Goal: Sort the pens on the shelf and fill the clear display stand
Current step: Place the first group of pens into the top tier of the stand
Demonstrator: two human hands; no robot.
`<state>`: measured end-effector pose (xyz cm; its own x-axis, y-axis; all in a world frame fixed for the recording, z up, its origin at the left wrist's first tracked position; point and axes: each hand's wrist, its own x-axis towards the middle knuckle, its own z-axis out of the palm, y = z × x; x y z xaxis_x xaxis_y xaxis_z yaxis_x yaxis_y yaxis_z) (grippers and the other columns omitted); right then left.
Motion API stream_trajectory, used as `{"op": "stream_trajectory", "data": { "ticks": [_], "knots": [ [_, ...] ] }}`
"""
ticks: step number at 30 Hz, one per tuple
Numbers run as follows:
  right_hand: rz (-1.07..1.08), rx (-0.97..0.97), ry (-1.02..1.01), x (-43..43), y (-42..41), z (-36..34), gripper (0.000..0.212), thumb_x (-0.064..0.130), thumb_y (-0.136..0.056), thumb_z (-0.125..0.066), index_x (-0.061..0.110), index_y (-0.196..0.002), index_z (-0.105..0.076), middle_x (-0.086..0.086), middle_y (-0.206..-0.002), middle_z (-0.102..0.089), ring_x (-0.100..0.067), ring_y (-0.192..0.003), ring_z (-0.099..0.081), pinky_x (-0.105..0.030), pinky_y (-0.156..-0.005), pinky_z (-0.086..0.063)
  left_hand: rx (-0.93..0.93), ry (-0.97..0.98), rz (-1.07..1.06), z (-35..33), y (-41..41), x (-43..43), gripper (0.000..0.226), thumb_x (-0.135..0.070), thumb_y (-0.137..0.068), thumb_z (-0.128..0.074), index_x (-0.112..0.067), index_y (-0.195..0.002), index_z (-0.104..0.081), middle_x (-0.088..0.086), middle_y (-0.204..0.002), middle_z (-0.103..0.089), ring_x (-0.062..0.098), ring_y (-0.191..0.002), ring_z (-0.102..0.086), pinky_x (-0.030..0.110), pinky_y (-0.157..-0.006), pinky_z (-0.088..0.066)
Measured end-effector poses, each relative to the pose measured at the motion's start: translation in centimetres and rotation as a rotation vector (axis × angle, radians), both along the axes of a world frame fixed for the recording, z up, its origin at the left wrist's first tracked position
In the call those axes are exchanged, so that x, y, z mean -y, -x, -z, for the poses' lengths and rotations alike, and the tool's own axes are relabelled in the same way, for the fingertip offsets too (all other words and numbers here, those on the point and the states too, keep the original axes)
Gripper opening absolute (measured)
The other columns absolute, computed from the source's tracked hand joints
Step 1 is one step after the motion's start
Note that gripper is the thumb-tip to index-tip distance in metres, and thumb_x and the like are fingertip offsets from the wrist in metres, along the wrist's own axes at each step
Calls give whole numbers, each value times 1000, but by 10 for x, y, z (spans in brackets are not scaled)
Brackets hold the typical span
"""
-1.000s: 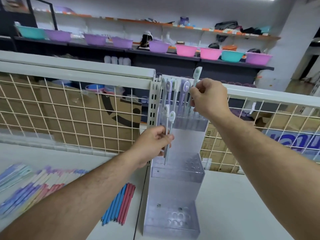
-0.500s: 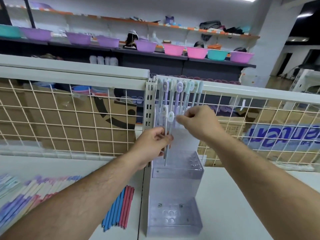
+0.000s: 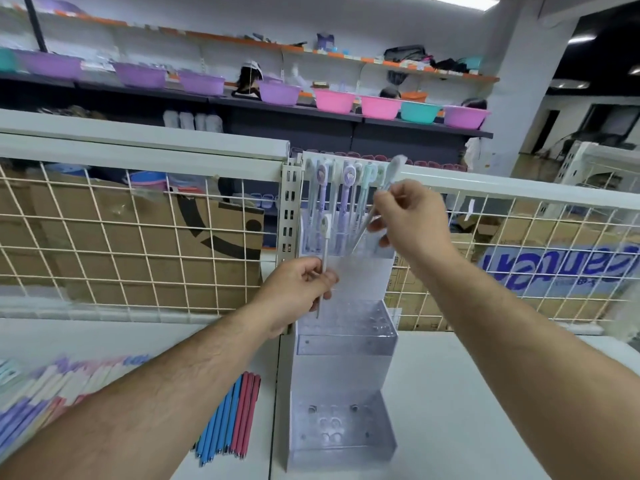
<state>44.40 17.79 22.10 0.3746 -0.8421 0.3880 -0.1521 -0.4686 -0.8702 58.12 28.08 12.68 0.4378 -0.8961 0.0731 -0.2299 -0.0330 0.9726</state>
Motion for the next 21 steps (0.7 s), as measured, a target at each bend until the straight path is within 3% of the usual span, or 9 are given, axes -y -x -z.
{"op": "stream_trajectory", "data": {
  "ticks": [8, 14, 19, 21],
  "knots": [
    [151, -31, 124, 24, -7, -30, 10, 23, -103, -57, 15, -100, -63, -6, -87, -71, -17, -74, -73, -37, -63, -64, 23, -3, -11, 0, 1, -2, 12, -24, -98, -61, -22, -92, -71, 8, -93, -72, 22, -94, -68, 33, -77, -56],
    [140, -140, 146, 28, -15, -22, 9, 23, -102, -59, 16, -98, -65, -5, -85, -72, -15, -71, -72, -26, -57, -60, 31, 0, -9, 0, 0, -2, 13, -23, -98, -60, -22, -92, -71, 10, -94, -72, 21, -93, -68, 36, -80, -57],
    [119, -334, 235, 30, -19, -15, 17, 21, -100, -62, 11, -87, -69, -6, -75, -71, -22, -73, -72, -47, -72, -63, 34, 2, -5, 3, -1, -1, 13, -26, -98, -61, -25, -92, -72, 8, -91, -71, 20, -90, -67, 31, -74, -56],
    [140, -373, 257, 30, -20, -14, 21, 24, -99, -64, 9, -84, -69, -7, -76, -70, -25, -74, -72, -48, -73, -62, 36, 4, -2, 4, -2, 0, 13, -27, -98, -61, -27, -93, -72, 7, -90, -71, 18, -89, -67, 30, -72, -53]
  ]
}}
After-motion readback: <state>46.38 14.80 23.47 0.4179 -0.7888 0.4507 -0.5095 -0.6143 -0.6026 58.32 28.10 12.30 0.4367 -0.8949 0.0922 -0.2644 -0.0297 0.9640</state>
